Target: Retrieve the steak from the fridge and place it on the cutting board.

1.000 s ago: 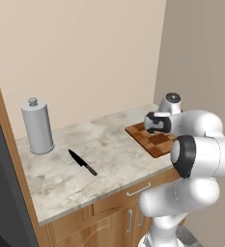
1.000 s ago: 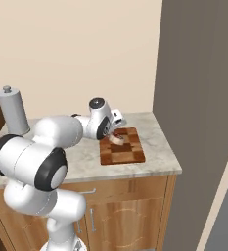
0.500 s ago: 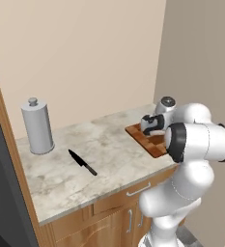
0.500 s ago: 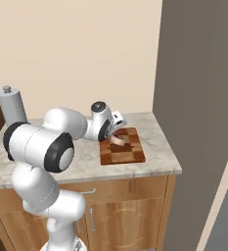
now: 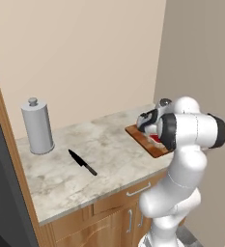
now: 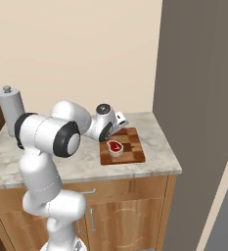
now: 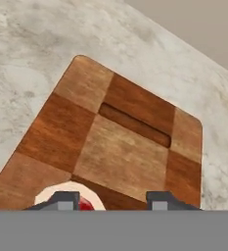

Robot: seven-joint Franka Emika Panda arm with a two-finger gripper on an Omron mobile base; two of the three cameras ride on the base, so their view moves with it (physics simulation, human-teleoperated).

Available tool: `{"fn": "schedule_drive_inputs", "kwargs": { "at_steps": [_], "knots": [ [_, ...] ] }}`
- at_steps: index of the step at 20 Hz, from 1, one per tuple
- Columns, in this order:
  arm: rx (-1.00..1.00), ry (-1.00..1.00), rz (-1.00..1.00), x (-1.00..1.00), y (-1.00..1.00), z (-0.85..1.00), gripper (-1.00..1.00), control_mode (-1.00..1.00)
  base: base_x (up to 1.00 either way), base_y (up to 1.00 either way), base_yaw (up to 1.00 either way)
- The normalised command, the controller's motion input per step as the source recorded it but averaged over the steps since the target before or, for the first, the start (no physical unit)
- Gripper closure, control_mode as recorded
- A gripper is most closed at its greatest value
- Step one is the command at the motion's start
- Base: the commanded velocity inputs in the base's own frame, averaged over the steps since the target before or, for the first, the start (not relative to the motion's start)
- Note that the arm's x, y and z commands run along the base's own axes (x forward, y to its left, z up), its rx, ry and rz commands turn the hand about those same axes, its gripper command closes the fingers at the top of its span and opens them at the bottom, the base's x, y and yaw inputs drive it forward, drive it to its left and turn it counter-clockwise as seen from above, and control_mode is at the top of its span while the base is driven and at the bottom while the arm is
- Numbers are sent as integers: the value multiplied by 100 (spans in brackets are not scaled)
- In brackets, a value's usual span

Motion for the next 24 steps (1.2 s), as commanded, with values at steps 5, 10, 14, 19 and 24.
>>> {"fn": "schedule_drive_inputs", "kwargs": {
  "at_steps": [5, 10, 14, 19, 24],
  "knots": [
    [0, 13, 0, -23, 0, 11, -100, -100, 0, 0, 0],
    [0, 33, 0, -100, 3, 56, -100, -100, 0, 0, 0],
    [0, 22, 0, -100, 16, 88, -100, -100, 0, 0, 0],
    [0, 1, -5, -100, 17, 100, -100, -100, 0, 0, 0],
    [-1, -44, 0, -100, 2, 60, -100, -100, 0, 0, 0]
  ]
}}
